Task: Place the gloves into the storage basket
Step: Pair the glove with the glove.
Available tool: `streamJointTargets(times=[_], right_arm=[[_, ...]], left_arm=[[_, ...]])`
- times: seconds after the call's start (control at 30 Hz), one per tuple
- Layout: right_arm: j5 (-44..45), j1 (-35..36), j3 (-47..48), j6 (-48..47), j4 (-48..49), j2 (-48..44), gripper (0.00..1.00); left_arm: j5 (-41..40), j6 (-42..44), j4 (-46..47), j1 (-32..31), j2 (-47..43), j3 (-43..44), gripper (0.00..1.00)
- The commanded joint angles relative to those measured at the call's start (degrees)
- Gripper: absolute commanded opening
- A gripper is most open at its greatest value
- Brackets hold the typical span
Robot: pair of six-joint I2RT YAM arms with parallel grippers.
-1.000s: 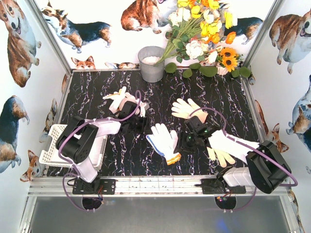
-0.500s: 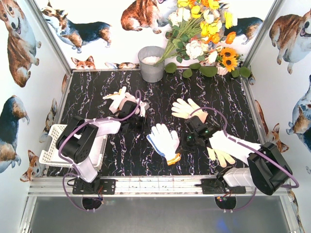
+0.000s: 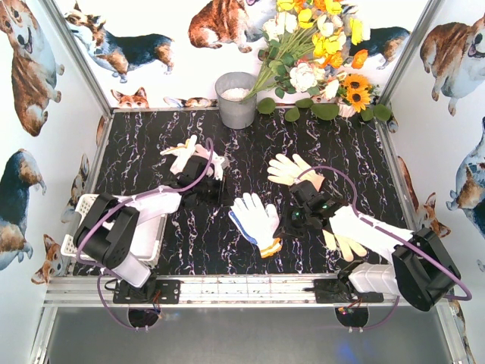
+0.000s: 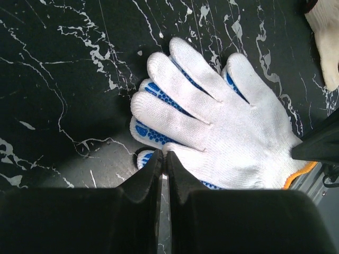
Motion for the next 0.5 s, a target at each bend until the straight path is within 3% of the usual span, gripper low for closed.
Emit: streamJointTargets(times=[0.0,0.47], right_arm=[[-0.1,0.5,0.3,0.1,0.2,-1.5,0.0],[0.5,1.1,-0.7,-0.2,1.3,1.9,0.0]], left_arm=[[-1.4,0.3,-1.1,0.6,-2.4,-1.5,0.0],[-3.5,-0.1,0.3,0.6,-0.5,-5.2,0.0]])
